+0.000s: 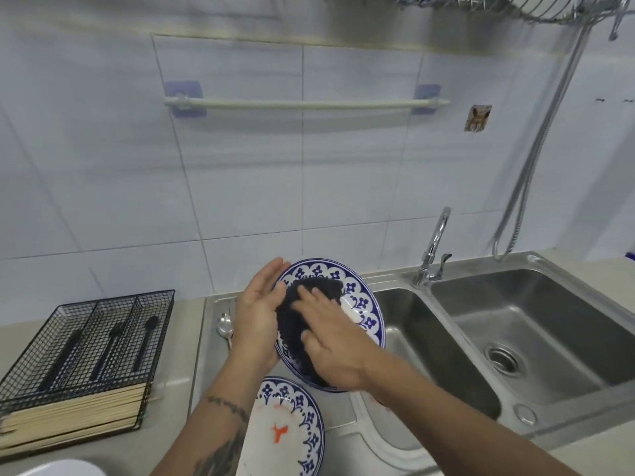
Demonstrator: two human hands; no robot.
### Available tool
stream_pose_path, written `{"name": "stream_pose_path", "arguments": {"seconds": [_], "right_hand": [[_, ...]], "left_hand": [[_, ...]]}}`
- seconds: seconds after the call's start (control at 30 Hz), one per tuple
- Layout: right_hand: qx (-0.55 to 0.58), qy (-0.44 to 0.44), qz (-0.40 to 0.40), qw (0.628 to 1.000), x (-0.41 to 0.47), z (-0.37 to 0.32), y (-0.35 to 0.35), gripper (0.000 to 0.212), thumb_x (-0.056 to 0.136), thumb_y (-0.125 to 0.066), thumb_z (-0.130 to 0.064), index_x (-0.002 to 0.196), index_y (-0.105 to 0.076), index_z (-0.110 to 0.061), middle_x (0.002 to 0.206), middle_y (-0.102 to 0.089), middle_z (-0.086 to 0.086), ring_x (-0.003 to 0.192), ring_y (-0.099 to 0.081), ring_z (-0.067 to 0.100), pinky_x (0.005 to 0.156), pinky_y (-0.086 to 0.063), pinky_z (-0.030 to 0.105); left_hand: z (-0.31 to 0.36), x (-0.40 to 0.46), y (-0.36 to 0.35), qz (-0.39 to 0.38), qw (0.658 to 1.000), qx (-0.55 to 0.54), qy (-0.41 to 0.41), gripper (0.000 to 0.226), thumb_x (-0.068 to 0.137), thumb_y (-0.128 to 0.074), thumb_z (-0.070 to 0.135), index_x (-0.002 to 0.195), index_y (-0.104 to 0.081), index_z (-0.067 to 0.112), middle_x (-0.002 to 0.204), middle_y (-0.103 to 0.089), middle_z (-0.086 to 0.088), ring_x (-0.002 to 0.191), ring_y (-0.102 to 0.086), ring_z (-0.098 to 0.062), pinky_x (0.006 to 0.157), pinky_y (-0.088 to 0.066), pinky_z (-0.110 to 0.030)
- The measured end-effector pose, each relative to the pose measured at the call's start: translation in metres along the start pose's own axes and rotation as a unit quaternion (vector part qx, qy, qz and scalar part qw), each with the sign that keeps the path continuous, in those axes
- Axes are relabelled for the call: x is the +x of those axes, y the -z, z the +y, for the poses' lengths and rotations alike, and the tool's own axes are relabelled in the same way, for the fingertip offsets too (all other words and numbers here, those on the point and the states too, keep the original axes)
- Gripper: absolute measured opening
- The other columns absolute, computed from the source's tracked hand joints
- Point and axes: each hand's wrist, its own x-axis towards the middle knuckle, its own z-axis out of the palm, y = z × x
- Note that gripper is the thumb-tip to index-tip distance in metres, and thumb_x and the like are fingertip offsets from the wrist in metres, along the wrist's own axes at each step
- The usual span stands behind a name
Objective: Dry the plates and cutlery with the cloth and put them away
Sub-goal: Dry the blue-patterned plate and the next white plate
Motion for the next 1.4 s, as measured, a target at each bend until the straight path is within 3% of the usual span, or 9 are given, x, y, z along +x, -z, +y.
{"name": "stream_pose_path", "arguments": {"seconds": [0.23,0.37,0.53,0.63,0.8,0.9,1.07,1.2,1.4], "right_hand": [[-0.160,-0.109,0.074,0.978,-0.015,0.021,-0.006,0.058,0.097,-0.027,-0.043,0.148,-0.027,-0.016,0.164,-0.013,0.006,0.151,-0.007,0.020,0.123,0.000,0.044],[-0.044,-0.081,-0.010,0.996,-0.042,0.001,-0.021,0.059,0.099,-0.021,-0.044,0.154,-0.012,-0.029,0.165,-0.005,-0.005,0.151,-0.001,0.011,0.120,0.009,0.034],[0.048,-0.001,-0.043,0.998,-0.016,-0.016,-0.015,0.060,0.102,-0.020,-0.042,0.157,0.000,-0.026,0.162,0.015,-0.011,0.147,0.020,0.006,0.120,0.010,0.032],[-0.023,-0.029,-0.005,0.999,0.009,0.003,-0.003,0.063,0.103,-0.024,-0.042,0.157,0.004,-0.023,0.163,0.018,-0.004,0.148,0.021,0.014,0.121,0.009,0.042],[-0.151,-0.102,0.033,0.983,0.005,0.040,0.000,0.070,0.099,-0.016,-0.052,0.156,0.008,-0.020,0.163,0.018,-0.001,0.149,0.021,0.016,0.121,0.010,0.048],[-0.178,-0.125,0.006,0.976,-0.014,0.039,-0.005,0.074,0.096,-0.010,-0.055,0.157,0.006,-0.016,0.164,0.012,0.002,0.149,0.019,0.018,0.120,0.012,0.050],[-0.001,-0.073,-0.056,0.996,-0.040,0.000,-0.014,0.069,0.096,-0.011,-0.056,0.157,0.001,-0.028,0.162,0.012,-0.012,0.149,0.015,0.007,0.121,0.012,0.040],[0.154,-0.027,-0.046,0.987,-0.027,-0.022,-0.014,0.056,0.102,-0.021,-0.042,0.155,-0.006,-0.037,0.161,0.008,-0.021,0.145,0.017,-0.005,0.118,0.012,0.029],[0.038,-0.036,0.005,0.999,0.016,0.002,-0.007,0.062,0.100,-0.023,-0.041,0.157,-0.003,-0.028,0.164,0.011,-0.008,0.150,0.014,0.010,0.121,0.010,0.042]], "left_hand": [[0.018,0.001,0.005,0.043,0.998,-0.013,-0.033,0.044,0.094,-0.050,-0.011,0.112,-0.071,0.024,0.119,-0.074,0.005,0.112,-0.070,-0.019,0.088,-0.057,-0.036],[0.018,0.002,0.007,0.055,0.998,-0.003,-0.041,0.042,0.093,-0.053,-0.011,0.112,-0.071,0.022,0.116,-0.075,0.006,0.114,-0.069,-0.020,0.096,-0.054,-0.039],[0.009,0.000,-0.008,0.037,0.999,0.016,-0.032,0.040,0.097,-0.051,-0.008,0.113,-0.070,0.022,0.117,-0.075,0.007,0.114,-0.068,-0.016,0.087,-0.056,-0.024],[0.007,-0.003,-0.015,0.033,0.999,0.009,-0.018,0.040,0.096,-0.051,-0.009,0.114,-0.070,0.021,0.118,-0.074,0.007,0.118,-0.066,-0.016,0.097,-0.052,-0.028],[0.019,-0.001,-0.015,0.049,0.998,-0.012,-0.033,0.042,0.094,-0.051,-0.014,0.109,-0.070,0.020,0.115,-0.075,0.005,0.102,-0.071,-0.014,0.082,-0.058,-0.026],[0.026,0.002,-0.010,0.058,0.997,-0.004,-0.042,0.042,0.093,-0.053,-0.013,0.109,-0.070,0.021,0.110,-0.077,0.007,0.102,-0.072,-0.015,0.085,-0.059,-0.031],[0.024,0.006,-0.008,0.073,0.996,0.007,-0.057,0.038,0.093,-0.055,-0.012,0.108,-0.070,0.020,0.109,-0.077,0.008,0.112,-0.068,-0.017,0.099,-0.052,-0.036],[0.017,0.006,-0.011,0.037,0.997,0.045,-0.058,0.037,0.094,-0.057,-0.009,0.111,-0.069,0.022,0.111,-0.076,0.010,0.110,-0.068,-0.008,0.087,-0.053,-0.017],[0.005,-0.001,-0.008,0.025,0.999,0.024,-0.019,0.039,0.096,-0.051,-0.010,0.115,-0.068,0.019,0.118,-0.074,0.006,0.114,-0.068,-0.015,0.092,-0.054,-0.027]]}}
